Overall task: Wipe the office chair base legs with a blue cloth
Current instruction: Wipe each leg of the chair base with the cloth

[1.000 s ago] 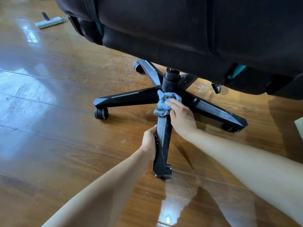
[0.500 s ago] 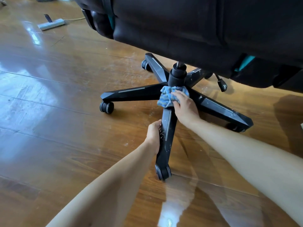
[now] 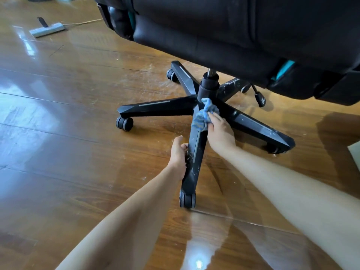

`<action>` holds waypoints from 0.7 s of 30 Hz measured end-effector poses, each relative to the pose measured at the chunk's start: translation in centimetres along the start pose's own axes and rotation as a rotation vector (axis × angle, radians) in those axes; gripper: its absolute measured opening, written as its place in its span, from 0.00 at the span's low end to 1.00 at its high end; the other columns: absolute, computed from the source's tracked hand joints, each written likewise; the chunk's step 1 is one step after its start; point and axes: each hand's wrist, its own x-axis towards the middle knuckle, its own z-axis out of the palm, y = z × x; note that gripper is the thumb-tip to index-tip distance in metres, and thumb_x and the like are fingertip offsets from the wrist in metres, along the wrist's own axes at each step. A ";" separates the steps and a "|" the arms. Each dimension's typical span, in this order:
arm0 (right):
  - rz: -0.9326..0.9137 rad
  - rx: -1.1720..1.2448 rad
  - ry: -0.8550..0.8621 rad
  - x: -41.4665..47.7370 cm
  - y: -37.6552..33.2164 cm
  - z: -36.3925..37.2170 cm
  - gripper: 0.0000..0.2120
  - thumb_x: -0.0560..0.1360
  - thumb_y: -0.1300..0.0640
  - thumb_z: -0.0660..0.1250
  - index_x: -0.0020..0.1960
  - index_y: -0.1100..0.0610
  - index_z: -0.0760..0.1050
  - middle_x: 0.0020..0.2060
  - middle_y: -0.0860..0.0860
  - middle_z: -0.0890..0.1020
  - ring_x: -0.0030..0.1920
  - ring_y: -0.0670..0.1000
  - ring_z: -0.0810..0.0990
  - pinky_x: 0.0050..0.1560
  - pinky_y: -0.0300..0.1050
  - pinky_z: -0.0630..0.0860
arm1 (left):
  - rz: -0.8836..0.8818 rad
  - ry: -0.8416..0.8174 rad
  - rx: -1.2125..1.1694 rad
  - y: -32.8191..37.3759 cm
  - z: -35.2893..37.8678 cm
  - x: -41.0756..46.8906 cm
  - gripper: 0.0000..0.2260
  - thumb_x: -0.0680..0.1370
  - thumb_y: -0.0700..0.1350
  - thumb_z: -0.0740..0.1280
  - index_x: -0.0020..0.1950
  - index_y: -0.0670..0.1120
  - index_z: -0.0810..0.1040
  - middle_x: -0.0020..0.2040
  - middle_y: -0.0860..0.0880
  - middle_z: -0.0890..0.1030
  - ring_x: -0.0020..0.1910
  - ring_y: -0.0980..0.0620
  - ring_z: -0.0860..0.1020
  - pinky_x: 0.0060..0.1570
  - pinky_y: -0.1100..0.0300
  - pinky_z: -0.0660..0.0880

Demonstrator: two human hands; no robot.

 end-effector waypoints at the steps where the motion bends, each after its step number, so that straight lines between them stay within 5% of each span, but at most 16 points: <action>1: -0.005 -0.041 0.001 1.1 -0.1 -0.3 0.23 0.84 0.61 0.57 0.78 0.55 0.68 0.77 0.50 0.70 0.76 0.53 0.66 0.74 0.48 0.67 | -0.006 -0.007 0.002 0.0 -0.1 -0.2 0.24 0.83 0.65 0.57 0.55 0.45 0.77 0.47 0.43 0.83 0.36 0.45 0.80 0.40 0.55 0.75; 5: -0.040 -0.064 0.015 0.1 -0.6 0.1 0.25 0.82 0.65 0.59 0.79 0.56 0.68 0.78 0.49 0.67 0.76 0.54 0.66 0.73 0.50 0.69 | -0.007 -0.076 -0.012 -0.4 -1.2 -0.8 0.25 0.83 0.64 0.57 0.59 0.44 0.78 0.50 0.40 0.82 0.39 0.43 0.80 0.42 0.53 0.76; 10: -0.163 0.032 0.066 -9.2 -0.2 1.9 0.25 0.81 0.66 0.60 0.76 0.56 0.71 0.75 0.50 0.72 0.75 0.52 0.70 0.74 0.50 0.71 | 0.016 -0.099 -0.043 -1.7 -2.9 -0.9 0.31 0.84 0.62 0.55 0.69 0.37 0.79 0.64 0.35 0.84 0.56 0.37 0.79 0.58 0.45 0.75; 13: -0.182 0.052 0.028 -9.3 -0.4 2.2 0.25 0.83 0.62 0.57 0.79 0.53 0.68 0.79 0.47 0.67 0.78 0.50 0.66 0.74 0.47 0.67 | 0.026 -0.079 -0.045 -2.0 -3.0 -1.1 0.32 0.84 0.60 0.56 0.72 0.35 0.77 0.60 0.36 0.82 0.55 0.39 0.75 0.58 0.46 0.71; 17: -0.087 0.007 -0.006 -2.3 -1.0 1.3 0.26 0.84 0.61 0.54 0.81 0.50 0.64 0.81 0.44 0.61 0.79 0.50 0.65 0.73 0.50 0.71 | 0.020 -0.106 -0.020 -1.7 -2.7 -2.2 0.26 0.83 0.60 0.57 0.62 0.40 0.80 0.55 0.36 0.80 0.44 0.41 0.78 0.49 0.48 0.74; 21: -0.004 -0.018 -0.035 2.1 -1.0 -0.1 0.26 0.82 0.63 0.56 0.78 0.47 0.66 0.78 0.47 0.68 0.75 0.54 0.70 0.70 0.50 0.72 | 0.024 -0.090 -0.085 -2.1 -3.2 -2.6 0.27 0.84 0.58 0.57 0.69 0.38 0.81 0.56 0.39 0.82 0.43 0.45 0.78 0.55 0.49 0.73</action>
